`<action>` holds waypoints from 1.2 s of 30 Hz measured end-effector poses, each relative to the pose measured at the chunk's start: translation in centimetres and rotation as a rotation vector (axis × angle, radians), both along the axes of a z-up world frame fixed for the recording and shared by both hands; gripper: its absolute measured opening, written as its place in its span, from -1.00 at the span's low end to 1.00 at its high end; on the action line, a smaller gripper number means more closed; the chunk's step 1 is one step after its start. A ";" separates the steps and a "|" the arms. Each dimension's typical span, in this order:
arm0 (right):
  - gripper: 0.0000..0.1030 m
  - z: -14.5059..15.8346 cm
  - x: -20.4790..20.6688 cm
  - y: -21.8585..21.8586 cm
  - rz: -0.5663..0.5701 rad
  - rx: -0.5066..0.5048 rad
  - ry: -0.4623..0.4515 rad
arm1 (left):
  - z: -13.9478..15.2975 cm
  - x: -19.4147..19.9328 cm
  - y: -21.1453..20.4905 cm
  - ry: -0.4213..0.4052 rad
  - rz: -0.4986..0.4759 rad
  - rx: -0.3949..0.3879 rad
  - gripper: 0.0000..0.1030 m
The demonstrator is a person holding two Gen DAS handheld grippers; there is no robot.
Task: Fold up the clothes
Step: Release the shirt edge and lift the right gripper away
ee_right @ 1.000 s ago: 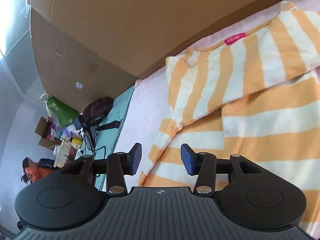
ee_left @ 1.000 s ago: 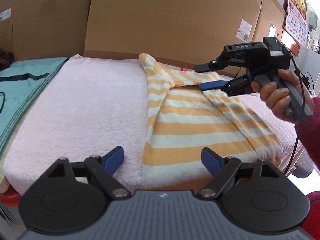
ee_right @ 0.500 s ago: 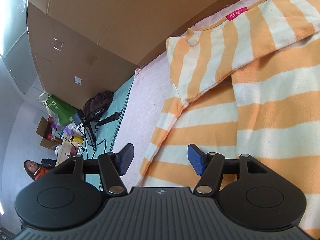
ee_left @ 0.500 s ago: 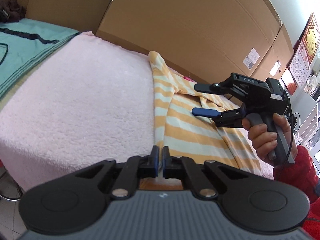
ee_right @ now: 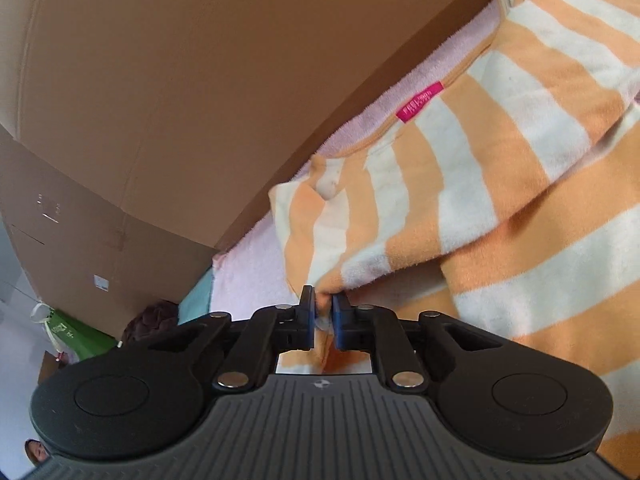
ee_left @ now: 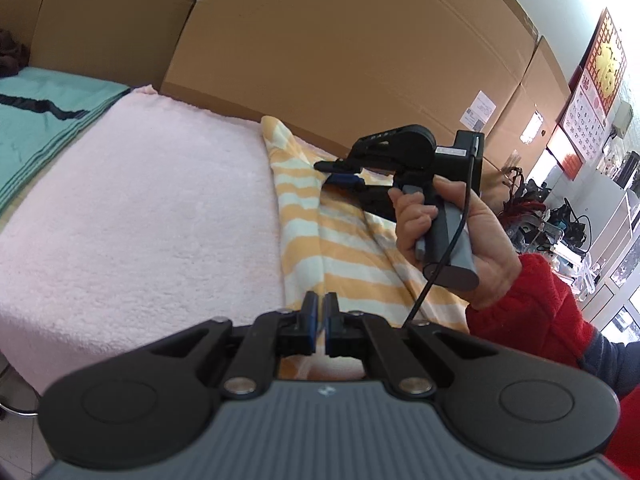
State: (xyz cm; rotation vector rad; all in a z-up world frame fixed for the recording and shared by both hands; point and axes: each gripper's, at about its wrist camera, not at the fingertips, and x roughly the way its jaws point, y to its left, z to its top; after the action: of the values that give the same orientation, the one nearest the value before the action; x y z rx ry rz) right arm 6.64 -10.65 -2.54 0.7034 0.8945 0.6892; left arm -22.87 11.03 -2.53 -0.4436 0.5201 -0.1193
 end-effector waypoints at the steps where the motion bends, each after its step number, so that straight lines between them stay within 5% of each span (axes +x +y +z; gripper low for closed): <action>1: -0.80 0.5 -0.2 -0.5 -0.002 0.007 -0.033 | 0.1 0.0 -0.4 -0.002 -0.016 0.001 -1.00; 6: -0.70 0.3 0.7 -1.4 0.026 -0.082 -0.076 | -0.9 1.6 -2.8 0.025 -0.098 -0.023 -1.00; 11: -0.57 -1.1 1.8 -3.0 0.064 -0.091 -0.024 | -2.0 1.7 -3.6 0.076 -0.146 -0.023 -0.99; 14: -0.26 -0.4 1.1 -5.7 0.058 -0.066 -0.005 | -1.7 0.2 -3.4 0.088 -0.186 -0.013 -0.55; 20: -0.15 0.6 -4.1 -9.0 0.378 0.035 -0.059 | -2.2 -1.9 -3.1 0.150 -0.109 0.155 -0.34; 24: -0.11 0.2 -8.1 -8.5 0.517 0.032 -0.070 | -1.9 -1.9 -3.4 0.160 -0.079 0.348 -0.30; 30: -0.07 -1.0 -9.8 -9.1 0.527 0.056 -0.081 | 0.3 -1.2 -4.3 0.025 -0.217 0.523 0.25; 36: -0.06 -0.9 -9.6 -9.0 0.493 0.081 -0.072 | -1.8 -0.2 -4.7 0.122 -0.339 0.516 0.11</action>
State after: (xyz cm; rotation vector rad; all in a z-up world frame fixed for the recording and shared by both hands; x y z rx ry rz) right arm -2.97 -19.62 -3.48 0.5262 0.9869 1.1868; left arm -23.10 6.32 -4.29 0.1460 0.7175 -0.2764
